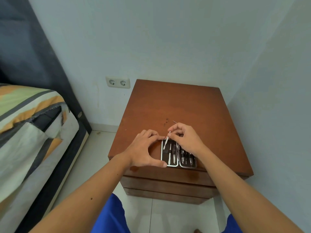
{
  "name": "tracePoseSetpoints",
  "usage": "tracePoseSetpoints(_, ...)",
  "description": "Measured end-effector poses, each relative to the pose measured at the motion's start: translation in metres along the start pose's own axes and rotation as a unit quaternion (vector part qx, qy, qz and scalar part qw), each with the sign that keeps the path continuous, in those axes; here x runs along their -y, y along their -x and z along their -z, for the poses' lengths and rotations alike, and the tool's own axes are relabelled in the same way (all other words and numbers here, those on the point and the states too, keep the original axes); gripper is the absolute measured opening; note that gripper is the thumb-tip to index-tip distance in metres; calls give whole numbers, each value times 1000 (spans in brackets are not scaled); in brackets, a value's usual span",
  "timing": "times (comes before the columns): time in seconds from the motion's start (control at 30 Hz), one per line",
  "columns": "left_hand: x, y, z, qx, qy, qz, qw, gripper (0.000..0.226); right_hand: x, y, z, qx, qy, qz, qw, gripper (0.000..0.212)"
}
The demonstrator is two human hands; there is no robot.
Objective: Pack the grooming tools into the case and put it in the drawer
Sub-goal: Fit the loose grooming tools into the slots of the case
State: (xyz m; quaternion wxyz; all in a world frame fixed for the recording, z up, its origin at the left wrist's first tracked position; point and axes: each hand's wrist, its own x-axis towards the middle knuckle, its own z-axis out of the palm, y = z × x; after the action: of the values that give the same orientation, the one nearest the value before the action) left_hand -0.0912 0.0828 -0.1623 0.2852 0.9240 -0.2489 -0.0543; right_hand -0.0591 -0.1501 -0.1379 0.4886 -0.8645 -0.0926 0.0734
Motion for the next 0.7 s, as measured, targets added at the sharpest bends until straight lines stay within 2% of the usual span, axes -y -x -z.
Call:
tracePoseSetpoints(0.4, -6, 1, 3, -24, -12, -12, 1000, 110, -5, 2, -3, -4, 26, 36, 999, 14)
tracePoseSetpoints(0.7, -7, 1, 3, -43, -12, 5, 999, 96, -3, 9, -7, 29, 197, 91, 976, 37)
